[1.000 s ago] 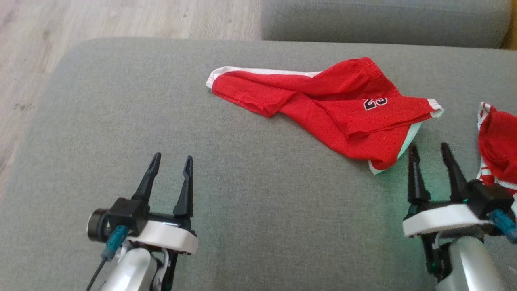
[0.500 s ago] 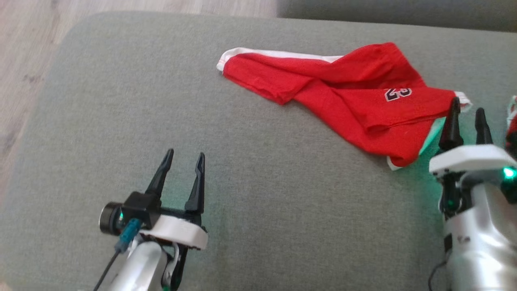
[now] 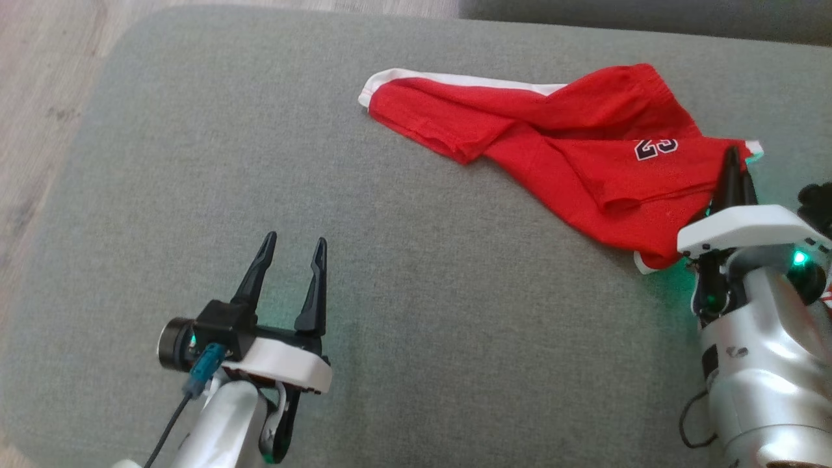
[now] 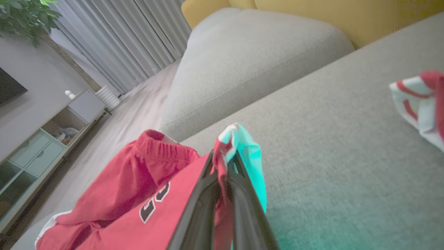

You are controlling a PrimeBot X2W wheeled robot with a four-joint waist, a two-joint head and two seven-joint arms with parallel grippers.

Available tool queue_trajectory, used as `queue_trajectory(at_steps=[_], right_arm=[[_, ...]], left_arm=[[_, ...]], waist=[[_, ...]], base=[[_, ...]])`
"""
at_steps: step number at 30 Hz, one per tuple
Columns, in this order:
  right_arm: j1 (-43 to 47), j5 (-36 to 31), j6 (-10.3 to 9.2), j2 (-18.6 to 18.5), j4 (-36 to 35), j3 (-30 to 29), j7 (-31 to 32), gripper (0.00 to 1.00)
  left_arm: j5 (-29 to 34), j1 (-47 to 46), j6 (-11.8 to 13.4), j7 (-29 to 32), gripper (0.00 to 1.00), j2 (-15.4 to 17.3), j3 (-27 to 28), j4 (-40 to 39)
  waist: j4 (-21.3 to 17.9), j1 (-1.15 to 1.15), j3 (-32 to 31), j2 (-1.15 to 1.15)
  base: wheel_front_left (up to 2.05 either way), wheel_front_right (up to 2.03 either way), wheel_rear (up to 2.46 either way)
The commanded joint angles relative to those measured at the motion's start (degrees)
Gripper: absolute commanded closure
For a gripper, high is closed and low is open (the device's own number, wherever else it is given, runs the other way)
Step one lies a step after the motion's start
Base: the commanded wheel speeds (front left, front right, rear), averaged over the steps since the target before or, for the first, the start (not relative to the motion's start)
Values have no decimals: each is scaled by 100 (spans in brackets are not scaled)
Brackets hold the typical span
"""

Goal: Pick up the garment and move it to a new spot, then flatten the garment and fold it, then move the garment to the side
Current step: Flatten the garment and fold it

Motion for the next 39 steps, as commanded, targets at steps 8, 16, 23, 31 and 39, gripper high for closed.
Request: queue_trajectory(at_steps=[8, 16, 23, 31, 39], right_arm=[[-152, -491, -4, -144, -986, 45, -156, 100], [-719, -929, -4, -450, -2072, 509, 506, 100], [-1375, -645, -4, -333, -2450, 1807, 1117, 100], [-2059, 497, -4, -179, -2693, 2878, 1171, 100], [-1831, 907, -4, -1070, -2636, 2624, 1382, 100]], left_arm=[[92, -71, -60, -56, 0, -59, 352, -84], [130, 104, -113, -56, 0, -171, 392, -49], [149, 242, -123, -56, 0, -227, 389, 9], [197, 306, -109, -56, 0, -244, 435, 29], [233, 230, -151, -56, 0, -259, 418, -14]], waist=[[-124, -1, -392, 0], [43, -1, -850, 0], [348, -1, -1177, 0], [430, -1, -1259, 0], [311, -1, -962, 0]], base=[[0, 0, 0], [0, 0, 0], [0, 0, 0], [0, 0, 0], [0, 0, 0]])
